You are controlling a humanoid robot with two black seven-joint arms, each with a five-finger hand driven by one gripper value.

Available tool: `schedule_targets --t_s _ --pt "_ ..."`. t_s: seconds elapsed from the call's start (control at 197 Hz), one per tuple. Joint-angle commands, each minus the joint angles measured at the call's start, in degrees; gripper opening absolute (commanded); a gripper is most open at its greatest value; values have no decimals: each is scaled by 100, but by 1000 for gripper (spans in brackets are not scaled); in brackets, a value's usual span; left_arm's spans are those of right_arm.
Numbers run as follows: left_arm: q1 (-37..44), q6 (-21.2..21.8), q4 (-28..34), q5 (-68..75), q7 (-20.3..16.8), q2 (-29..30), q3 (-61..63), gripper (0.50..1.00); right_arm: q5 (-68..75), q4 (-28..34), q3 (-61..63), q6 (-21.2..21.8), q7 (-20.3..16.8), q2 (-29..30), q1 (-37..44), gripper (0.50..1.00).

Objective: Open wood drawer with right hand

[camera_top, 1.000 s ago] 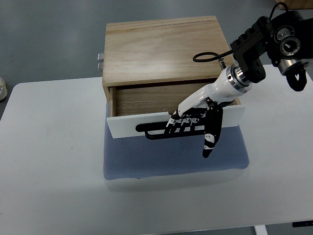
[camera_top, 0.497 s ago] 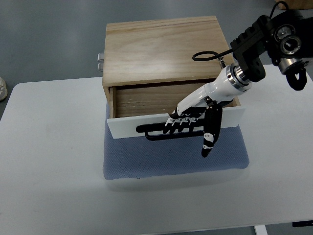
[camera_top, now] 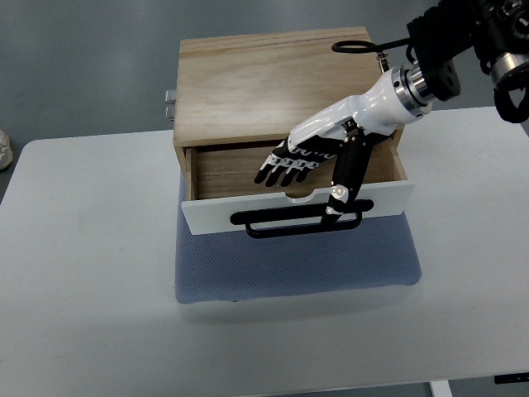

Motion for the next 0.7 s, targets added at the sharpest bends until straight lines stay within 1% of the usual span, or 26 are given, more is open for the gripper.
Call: schedule_targets --t_s 0.0,0.015,0.02,0.051,0.137,0.173,0.218,0.228,0.284,0.294,0.34,0.391,0.437,0.457,0.482,0.492,0.538,0.548,0.594,0.635,0.695 --pt "0 0 0 0 -4 0 9 1000 278 -275 247 0 -1 -48 -33 940" --pt "0 0 0 0 -4 0 9 1000 278 -275 247 0 -1 -48 -33 940" --pt "0 0 0 0 -4 0 0 1000 556 -563 543 0 8 -91 -77 940" --pt "0 0 0 0 -4 0 0 1000 708 -749 704 0 8 -127 -94 940" --pt "0 0 0 0 -4 0 0 1000 893 -1014 1047 -2 61 -232 -200 940" --pt "0 0 0 0 -4 0 9 1000 937 -1102 1188 -151 122 -285 -270 940" --pt "0 0 0 0 5 0 0 1000 1025 -1330 1442 -441 192 -329 -498 940" --pt "0 0 0 0 5 0 0 1000 1025 -1330 1443 -441 192 -329 -499 940" --pt "0 0 0 0 -4 0 0 1000 1034 -1655 1776 -827 210 -338 -788 940" --pt "0 0 0 0 -4 0 0 1000 1034 -1655 1777 -828 210 -338 -789 940" --pt "0 0 0 0 -4 0 0 1000 1034 -1901 2066 -1108 210 -329 -1017 940" --pt "0 0 0 0 -4 0 0 1000 1034 -2068 2278 -1320 228 -329 -1228 940" --pt "0 0 0 0 -4 0 0 1000 1034 -2261 2567 -1636 280 -329 -1500 940" --pt "0 0 0 0 -4 0 0 1000 1034 -2288 2620 -1689 298 -320 -1554 940" --pt "0 0 0 0 -4 0 0 1000 1034 -2384 2804 -1908 350 -311 -1720 940" --pt "0 0 0 0 -4 0 0 1000 1034 -2385 2805 -1909 351 -311 -1721 940" --pt "0 0 0 0 -4 0 0 1000 1034 -2543 3129 -2277 421 -268 -2019 940" --pt "0 0 0 0 -4 0 0 1000 1034 -2543 3130 -2278 421 -268 -2019 940" --pt "0 0 0 0 5 0 0 1000 1025 -2753 3481 -2611 456 -215 -2309 940" --pt "0 0 0 0 -4 0 0 1000 1025 -2938 3762 -2805 465 -136 -2520 940" --pt "0 0 0 0 -4 0 0 1000 1016 -3264 4202 -2972 465 58 -2819 940"
